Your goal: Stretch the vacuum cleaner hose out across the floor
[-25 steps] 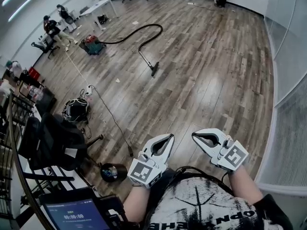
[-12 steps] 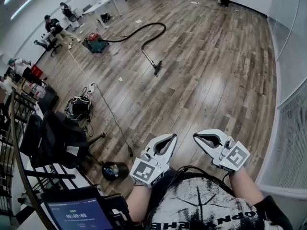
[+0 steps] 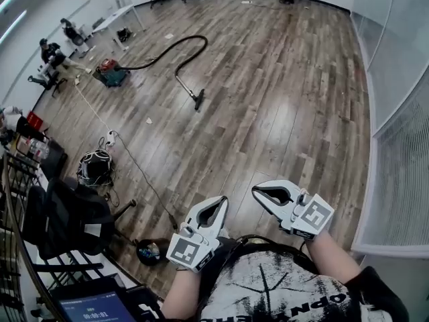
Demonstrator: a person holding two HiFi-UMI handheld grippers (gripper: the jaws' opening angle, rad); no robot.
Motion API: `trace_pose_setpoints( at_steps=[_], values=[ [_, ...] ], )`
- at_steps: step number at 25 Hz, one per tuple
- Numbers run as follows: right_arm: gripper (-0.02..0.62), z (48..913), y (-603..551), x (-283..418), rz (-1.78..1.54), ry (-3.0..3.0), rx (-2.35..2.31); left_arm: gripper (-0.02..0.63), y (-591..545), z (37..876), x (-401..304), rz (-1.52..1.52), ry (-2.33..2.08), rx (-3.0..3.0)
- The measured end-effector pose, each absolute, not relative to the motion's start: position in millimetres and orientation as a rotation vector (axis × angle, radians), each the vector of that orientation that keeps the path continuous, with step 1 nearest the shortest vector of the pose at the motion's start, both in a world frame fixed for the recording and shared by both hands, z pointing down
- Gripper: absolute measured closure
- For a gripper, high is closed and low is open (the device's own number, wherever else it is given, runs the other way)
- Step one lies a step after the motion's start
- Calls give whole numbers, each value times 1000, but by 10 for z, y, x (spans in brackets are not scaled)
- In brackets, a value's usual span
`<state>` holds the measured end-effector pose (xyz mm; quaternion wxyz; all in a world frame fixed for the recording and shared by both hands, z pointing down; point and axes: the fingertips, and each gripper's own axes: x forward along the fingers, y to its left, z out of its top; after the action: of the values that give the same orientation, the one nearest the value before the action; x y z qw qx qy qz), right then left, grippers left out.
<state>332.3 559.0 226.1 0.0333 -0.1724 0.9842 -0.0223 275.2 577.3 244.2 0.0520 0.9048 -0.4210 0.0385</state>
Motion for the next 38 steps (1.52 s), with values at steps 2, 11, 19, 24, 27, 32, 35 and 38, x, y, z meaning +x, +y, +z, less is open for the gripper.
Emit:
trace_pose_setpoints(
  at_steps=[2,11,19,24,27,32,35,38],
  values=[
    [591,2353,5598,3360,-27,3047,-557,606,5743,2443,2806,74,-1273,2761],
    [589,2519,5618,3412,43,3145,-665,606,5514,2604,2929,77,-1086,2833],
    [590,2376,5351,3077,86,3110,-797,606,5232,2416,2680,32,-922,2896],
    [590,2203,5077,2579,89,3035,-787,606,4991,2386,2167,63,-893,2895],
    [589,2356,4947,2260,73,3108,-769,606,4870,2397,1815,76,-900,2868],
    [589,2412,4728,1652,17,3137,-727,606,4728,2437,1126,86,-936,2814],
    [590,2394,4612,1287,16,3151,-688,606,4629,2447,779,82,-960,2799],
    [590,2393,4488,917,36,3178,-624,606,4531,2456,466,87,-998,2793]
  ],
)
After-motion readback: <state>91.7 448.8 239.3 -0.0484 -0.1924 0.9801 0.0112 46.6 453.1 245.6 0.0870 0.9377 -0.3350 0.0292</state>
